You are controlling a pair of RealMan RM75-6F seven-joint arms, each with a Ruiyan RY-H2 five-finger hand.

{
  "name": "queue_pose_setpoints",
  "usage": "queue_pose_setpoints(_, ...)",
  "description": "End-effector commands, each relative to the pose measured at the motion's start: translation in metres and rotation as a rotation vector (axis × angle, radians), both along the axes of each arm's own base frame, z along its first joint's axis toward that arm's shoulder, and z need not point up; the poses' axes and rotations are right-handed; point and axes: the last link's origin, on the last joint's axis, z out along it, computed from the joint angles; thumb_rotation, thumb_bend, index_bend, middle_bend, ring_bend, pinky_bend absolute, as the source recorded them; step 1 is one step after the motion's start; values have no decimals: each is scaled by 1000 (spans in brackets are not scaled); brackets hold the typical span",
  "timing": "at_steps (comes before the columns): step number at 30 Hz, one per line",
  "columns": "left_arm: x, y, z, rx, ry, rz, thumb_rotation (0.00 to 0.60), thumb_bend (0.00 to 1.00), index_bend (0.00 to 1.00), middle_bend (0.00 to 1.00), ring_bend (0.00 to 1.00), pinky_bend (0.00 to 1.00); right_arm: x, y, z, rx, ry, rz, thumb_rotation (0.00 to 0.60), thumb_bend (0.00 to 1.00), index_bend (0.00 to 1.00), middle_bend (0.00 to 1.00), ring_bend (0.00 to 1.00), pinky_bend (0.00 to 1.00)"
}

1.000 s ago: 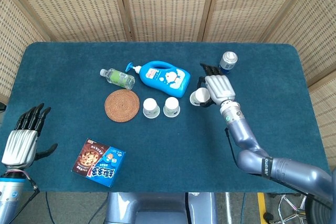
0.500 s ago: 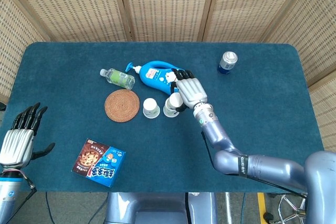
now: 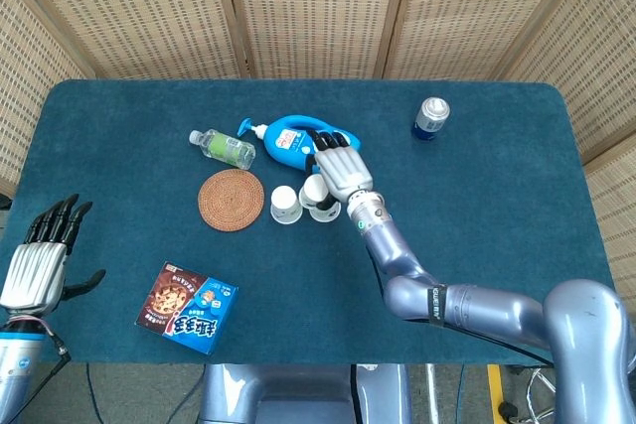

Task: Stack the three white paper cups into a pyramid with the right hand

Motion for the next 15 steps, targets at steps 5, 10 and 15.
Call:
queue_pose_setpoints(5,0,0,-1,-5,1,2,600,231,72,0,0,76,0,-1,-3,5,1,0,600,153,522,0,0,73)
queue_pose_setpoints(10,1,0,-3,-12,2,-2,600,231,72,0,0,76,1,-1,-4,5,-3,3,600,152,522,0,0,73)
queue_pose_setpoints(15,1,-1,-2,-10,0,-3,600,231,72,0,0,76,7,1,-7,12,-7,16,600,153,522,0,0,73)
